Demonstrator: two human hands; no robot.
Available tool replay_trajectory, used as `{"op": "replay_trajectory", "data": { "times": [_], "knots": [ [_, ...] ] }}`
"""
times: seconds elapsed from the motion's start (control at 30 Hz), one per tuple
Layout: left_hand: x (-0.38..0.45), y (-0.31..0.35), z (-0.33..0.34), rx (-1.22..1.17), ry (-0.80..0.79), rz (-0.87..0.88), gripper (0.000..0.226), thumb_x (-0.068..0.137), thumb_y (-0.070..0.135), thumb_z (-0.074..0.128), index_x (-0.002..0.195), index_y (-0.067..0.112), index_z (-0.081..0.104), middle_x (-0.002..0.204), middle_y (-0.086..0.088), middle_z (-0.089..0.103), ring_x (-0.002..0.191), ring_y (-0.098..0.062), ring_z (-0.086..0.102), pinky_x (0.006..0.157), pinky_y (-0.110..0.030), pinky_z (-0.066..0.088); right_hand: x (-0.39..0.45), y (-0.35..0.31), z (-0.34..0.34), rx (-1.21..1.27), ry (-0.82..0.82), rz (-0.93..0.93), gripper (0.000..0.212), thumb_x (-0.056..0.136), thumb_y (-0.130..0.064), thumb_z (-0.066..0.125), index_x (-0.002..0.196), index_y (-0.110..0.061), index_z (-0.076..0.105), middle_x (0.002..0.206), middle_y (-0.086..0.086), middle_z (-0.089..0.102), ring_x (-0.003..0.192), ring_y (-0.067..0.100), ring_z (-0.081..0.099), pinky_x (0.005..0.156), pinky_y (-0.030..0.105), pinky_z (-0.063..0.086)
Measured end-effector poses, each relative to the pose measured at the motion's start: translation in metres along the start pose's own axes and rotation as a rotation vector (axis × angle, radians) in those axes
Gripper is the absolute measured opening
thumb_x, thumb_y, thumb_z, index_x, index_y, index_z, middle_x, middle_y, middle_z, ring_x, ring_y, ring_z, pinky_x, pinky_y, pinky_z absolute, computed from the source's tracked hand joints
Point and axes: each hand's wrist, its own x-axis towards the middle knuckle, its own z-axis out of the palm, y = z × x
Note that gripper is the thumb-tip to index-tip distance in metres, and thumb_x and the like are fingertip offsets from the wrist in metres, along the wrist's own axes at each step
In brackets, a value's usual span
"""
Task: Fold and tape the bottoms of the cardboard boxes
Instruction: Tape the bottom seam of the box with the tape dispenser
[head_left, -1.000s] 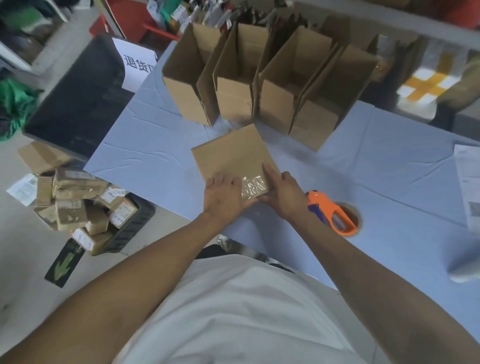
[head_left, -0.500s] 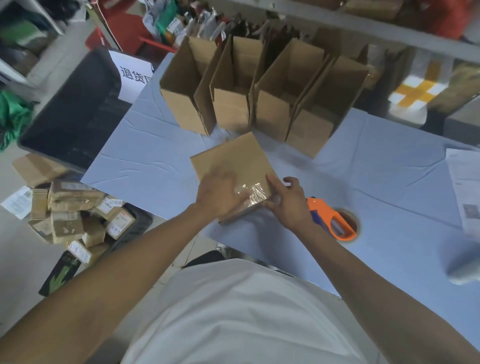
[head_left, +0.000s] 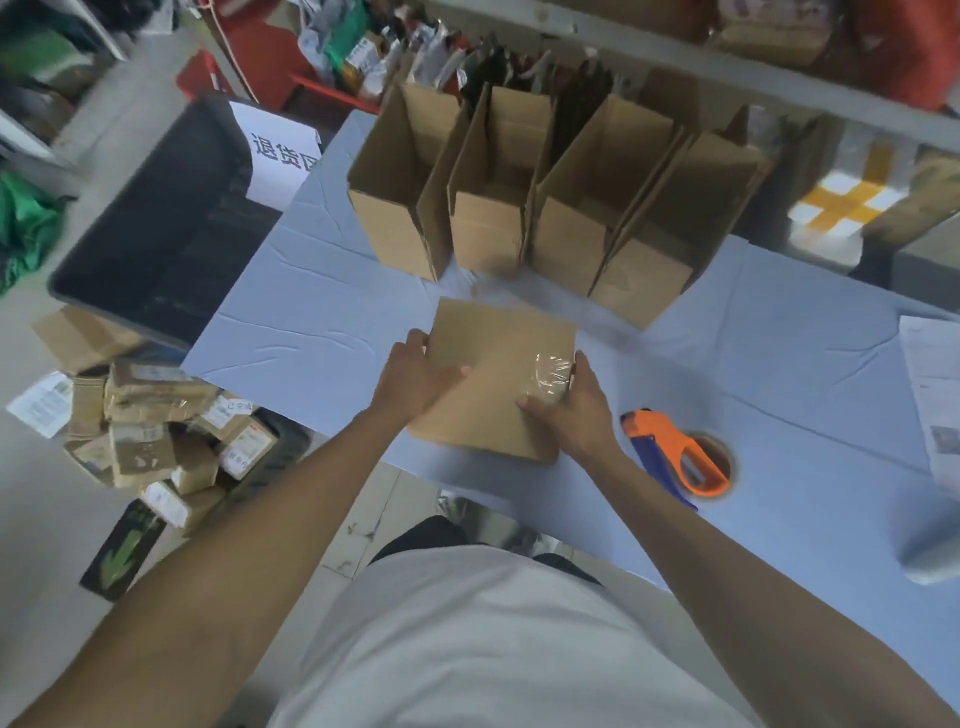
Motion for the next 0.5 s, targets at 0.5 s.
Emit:
{"op": "replay_trajectory", "data": {
  "times": [0.5],
  "knots": [
    [0.026,-0.083,-0.226,-0.180,0.275,0.093,0.061,0.082,0.017,0.077,0.130,0.014,0.040,0.094,0.005,0.054,0.097,-0.017,0.054,0.062,-0.019,0.041,0.040,-0.185,0.143,-0.107,-0.126,-0.410,0.080,0.073,-0.037,0.066,0.145,-0.033,0.031,0.115,-0.001,0.063,0.084,0.010,0.066,0.080,0.033,0.054]
  ]
}}
